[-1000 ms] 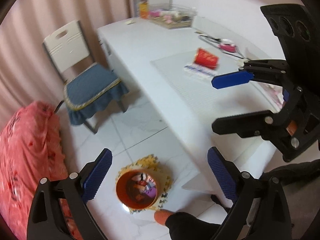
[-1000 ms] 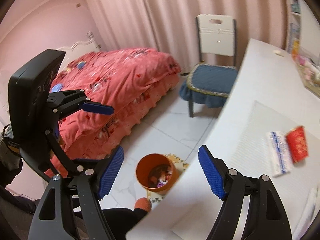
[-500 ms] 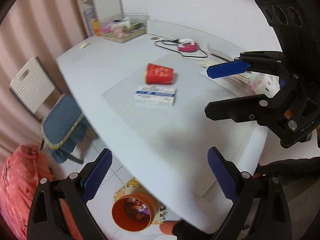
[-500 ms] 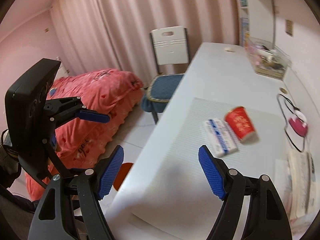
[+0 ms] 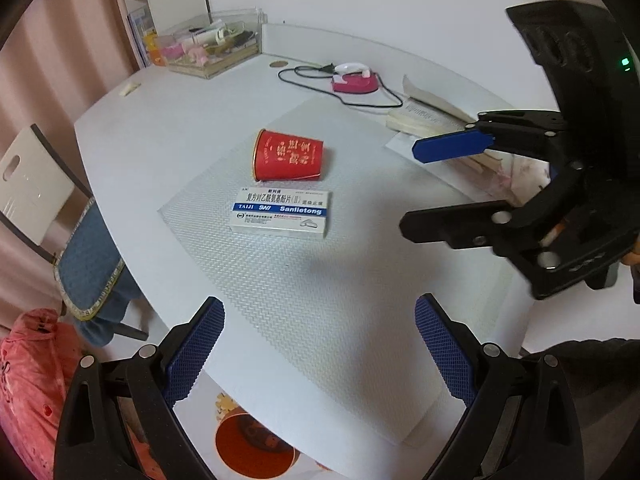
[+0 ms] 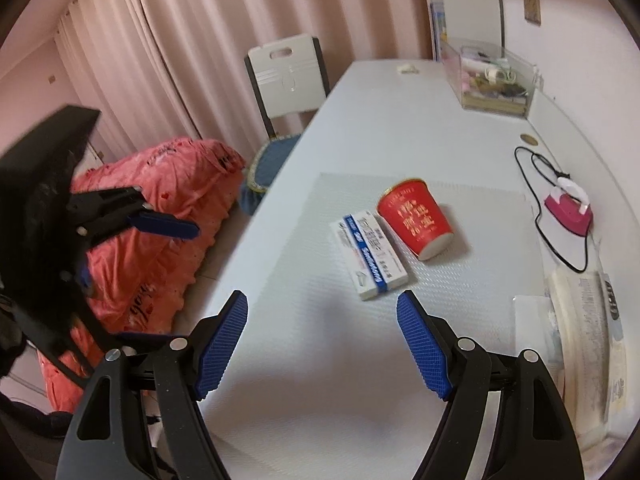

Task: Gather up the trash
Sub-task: 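Move both open tools back to the red cup and medicine box, then grasp the red paper cup with the left tool while the right tool grasps the medicine box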

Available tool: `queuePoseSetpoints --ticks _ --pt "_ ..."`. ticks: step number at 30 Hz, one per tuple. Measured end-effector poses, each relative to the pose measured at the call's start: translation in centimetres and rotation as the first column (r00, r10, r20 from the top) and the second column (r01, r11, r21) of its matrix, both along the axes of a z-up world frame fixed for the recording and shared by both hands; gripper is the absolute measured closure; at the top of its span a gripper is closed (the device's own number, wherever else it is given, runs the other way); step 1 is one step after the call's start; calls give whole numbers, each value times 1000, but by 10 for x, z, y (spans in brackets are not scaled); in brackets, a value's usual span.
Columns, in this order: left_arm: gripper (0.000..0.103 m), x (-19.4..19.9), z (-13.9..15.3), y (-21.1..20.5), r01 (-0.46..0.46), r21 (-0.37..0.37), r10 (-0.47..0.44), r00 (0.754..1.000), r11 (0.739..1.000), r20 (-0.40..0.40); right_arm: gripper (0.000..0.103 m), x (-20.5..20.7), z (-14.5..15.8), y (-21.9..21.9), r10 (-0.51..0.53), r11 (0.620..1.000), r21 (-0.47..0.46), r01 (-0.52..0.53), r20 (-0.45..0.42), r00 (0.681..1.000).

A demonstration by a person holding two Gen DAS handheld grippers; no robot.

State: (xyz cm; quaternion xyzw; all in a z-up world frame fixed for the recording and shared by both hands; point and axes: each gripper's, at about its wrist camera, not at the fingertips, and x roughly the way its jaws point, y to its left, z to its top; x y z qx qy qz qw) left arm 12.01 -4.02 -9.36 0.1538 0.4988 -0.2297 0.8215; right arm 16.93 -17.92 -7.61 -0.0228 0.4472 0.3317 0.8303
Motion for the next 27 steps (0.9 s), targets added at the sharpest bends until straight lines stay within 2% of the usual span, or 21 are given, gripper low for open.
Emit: queuePoseSetpoints --ticks 13,19,23,26,27 --pt "8 42 -51 23 -58 3 58 993 998 -100 26 74 -98 39 62 989 -127 -69 -54 997" --pt "8 55 -64 30 -66 -5 65 991 998 -118 26 89 -124 46 77 983 -162 -87 -67 995" --pt "8 60 -67 34 -65 -3 64 991 998 -120 27 91 -129 51 90 981 -170 -97 -46 995" --pt "8 64 -68 36 -64 -6 63 990 998 -123 43 86 -128 54 119 972 -204 -116 -1 993" --pt "8 66 -67 35 -61 -7 59 991 998 -122 43 86 -128 54 122 972 -202 -120 -5 993"
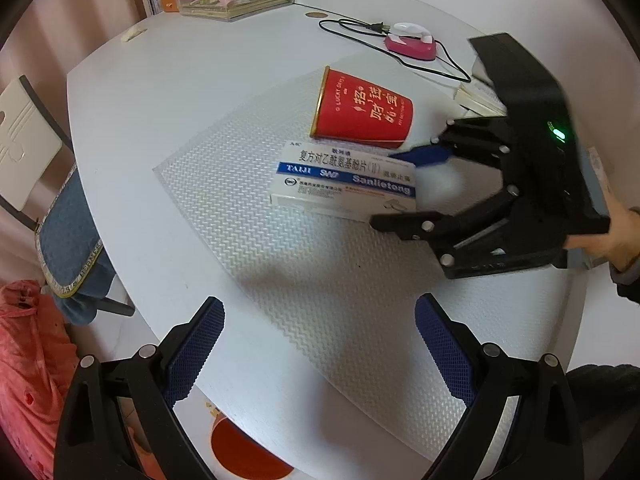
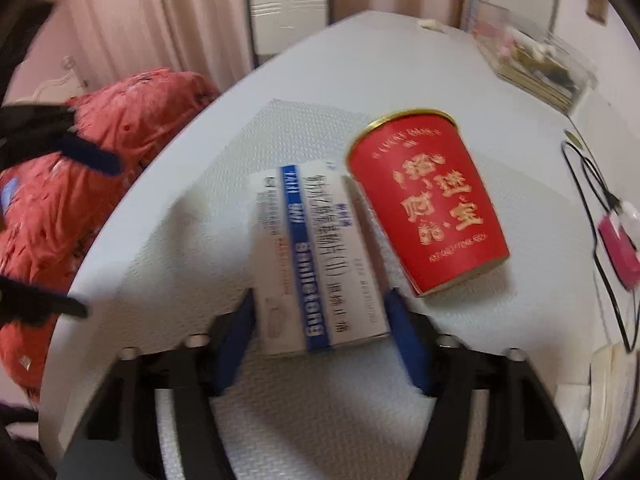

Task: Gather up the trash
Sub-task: 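Grasp the red paper cup with the left tool while the right tool grasps the medicine box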

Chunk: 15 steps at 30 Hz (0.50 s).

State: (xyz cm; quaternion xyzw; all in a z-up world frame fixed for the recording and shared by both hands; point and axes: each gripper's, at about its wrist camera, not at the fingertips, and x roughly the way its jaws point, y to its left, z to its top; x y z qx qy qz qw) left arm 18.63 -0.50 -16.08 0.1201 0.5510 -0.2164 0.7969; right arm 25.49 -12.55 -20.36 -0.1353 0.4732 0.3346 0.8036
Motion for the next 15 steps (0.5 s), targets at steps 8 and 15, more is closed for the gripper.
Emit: queuePoseSetpoints --ticks 8,15 --pt "8 26 8 -22 90 -15 -90 995 996 31 43 -36 17 -48 -76 996 36 80 -101 992" --pt "8 85 8 -37 161 -43 -158 985 986 75 43 -60 30 -100 -206 974 60 218 -160 965"
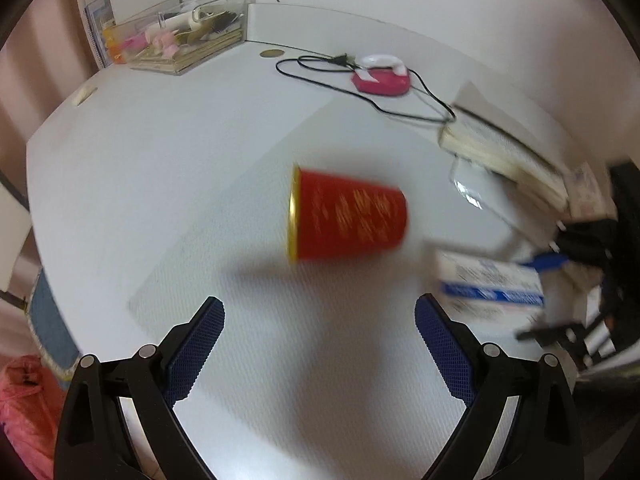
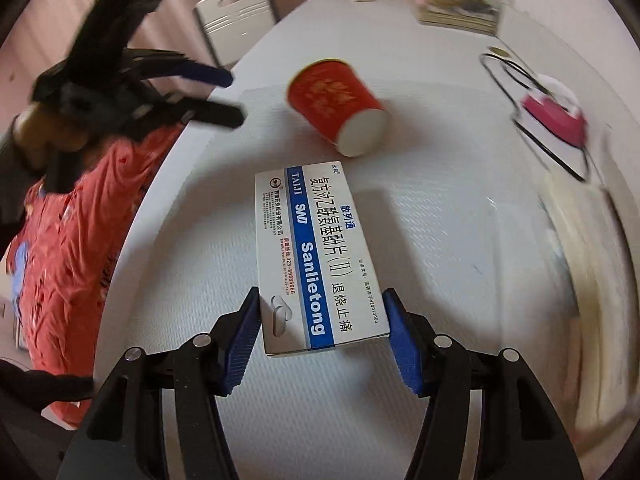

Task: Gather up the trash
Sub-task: 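Grasp the red paper cup with the left tool while the right tool grasps the medicine box, then carry the red cup and medicine box from the desk over the orange bin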

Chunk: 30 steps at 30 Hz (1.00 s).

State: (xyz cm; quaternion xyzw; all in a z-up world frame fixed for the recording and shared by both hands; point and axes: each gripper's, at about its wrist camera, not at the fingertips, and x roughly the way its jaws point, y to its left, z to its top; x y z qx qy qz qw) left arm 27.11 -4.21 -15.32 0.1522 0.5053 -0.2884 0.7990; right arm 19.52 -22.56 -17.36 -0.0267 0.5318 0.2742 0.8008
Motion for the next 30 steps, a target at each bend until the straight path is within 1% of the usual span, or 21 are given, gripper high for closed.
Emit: queuePoseSetpoints --ticks 2,5,7,8,10,11,12,13,15,17,18,20,23,25,27,29,30 --pt "8 14 -5 -7 27 -17 -27 1000 999 10 43 1 2 -5 -24 1000 3 24 1 1000" --pt "8 30 -17 -15 32 15 -32 999 999 0 43 2 4 -11 -45 999 19 45 3 999" --pt "8 33 -20 -18 46 2 -46 999 999 -10 43 3 6 -13 -53 998 25 53 10 999" --pt "10 34 -22 -21 55 -1 -55 998 998 -11 43 2 7 -13 -53 998 27 53 12 999" --pt "27 32 -21 -24 80 -34 -80 997 996 -11 43 2 9 -18 -58 998 28 58 22 998" --pt "41 31 -22 -26 87 -40 -88 996 995 -27 43 2 10 -18 -63 998 29 62 24 998" --pt "51 31 -23 -28 86 -32 -87 996 996 -37 43 1 10 -19 -69 997 32 68 25 997" --pt "55 30 -25 -30 86 -23 -87 995 996 -51 43 0 11 -21 -75 997 37 74 23 997" --pt "75 23 -23 -34 110 -45 -113 992 993 -64 43 -2 12 -22 -81 996 40 80 23 996" --pt "76 18 -19 -36 130 -60 -133 990 990 -51 43 -4 14 -23 -87 996 41 85 32 996" --pt "82 17 -17 -38 136 -71 -140 989 988 -55 43 -8 16 -23 -89 995 42 88 34 995" --pt "89 15 -13 -42 139 -95 -144 988 986 -54 43 -11 19 -24 -99 994 42 97 42 994" --pt "91 13 -13 -49 139 -111 -146 988 984 -52 43 -15 22 -29 -116 991 65 113 36 993" --pt "92 13 -13 -52 116 -130 -124 991 985 -53 43 -16 23 -31 -115 991 69 112 37 993" --pt "98 9 -11 -55 107 -130 -114 993 986 -41 43 -16 24 -31 -113 992 66 110 41 993" --pt "98 5 -7 -57 94 -122 -97 995 988 -21 43 -17 27 -32 -108 992 67 105 47 993" --pt "98 2 -5 -56 92 -135 -96 995 987 -27 43 -17 28 -33 -105 993 65 101 53 993"
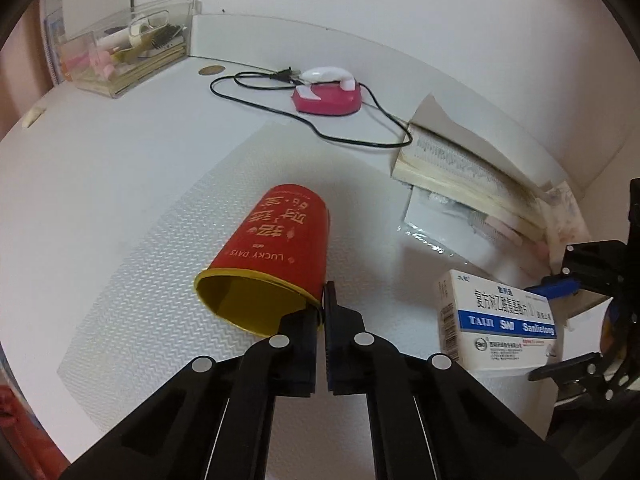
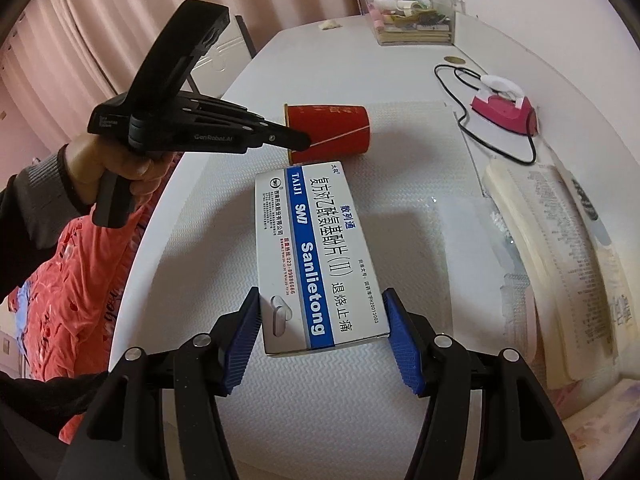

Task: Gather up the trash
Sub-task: 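Carry the red cup and medicine box from the desk over the orange bin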

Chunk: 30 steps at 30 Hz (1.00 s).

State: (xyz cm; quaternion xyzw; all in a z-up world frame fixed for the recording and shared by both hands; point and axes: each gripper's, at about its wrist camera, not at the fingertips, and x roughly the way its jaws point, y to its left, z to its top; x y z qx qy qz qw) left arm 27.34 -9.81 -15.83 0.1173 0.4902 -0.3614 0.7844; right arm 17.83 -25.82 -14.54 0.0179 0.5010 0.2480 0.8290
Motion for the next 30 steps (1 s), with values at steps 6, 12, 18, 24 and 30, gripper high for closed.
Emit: queuePoseSetpoints --ticks 6,12,18,24,30 --pt "98 -24 16 15 -22 24 21 1000 999 14 43 -3 13 1 22 1000 -5 -22 31 999" --pt "98 -55 37 41 -65 61 63 997 996 44 43 -8 29 10 83 996 -19 -82 67 994" --pt "98 -98 55 73 -113 82 109 992 990 57 43 -22 50 27 179 984 -31 -176 107 978" --pt "98 -153 71 92 -194 91 188 980 977 69 43 -39 68 44 241 971 -29 -239 132 962" --pt "98 -207 83 103 -269 89 261 961 959 93 43 -60 85 74 334 941 -5 -338 150 930"
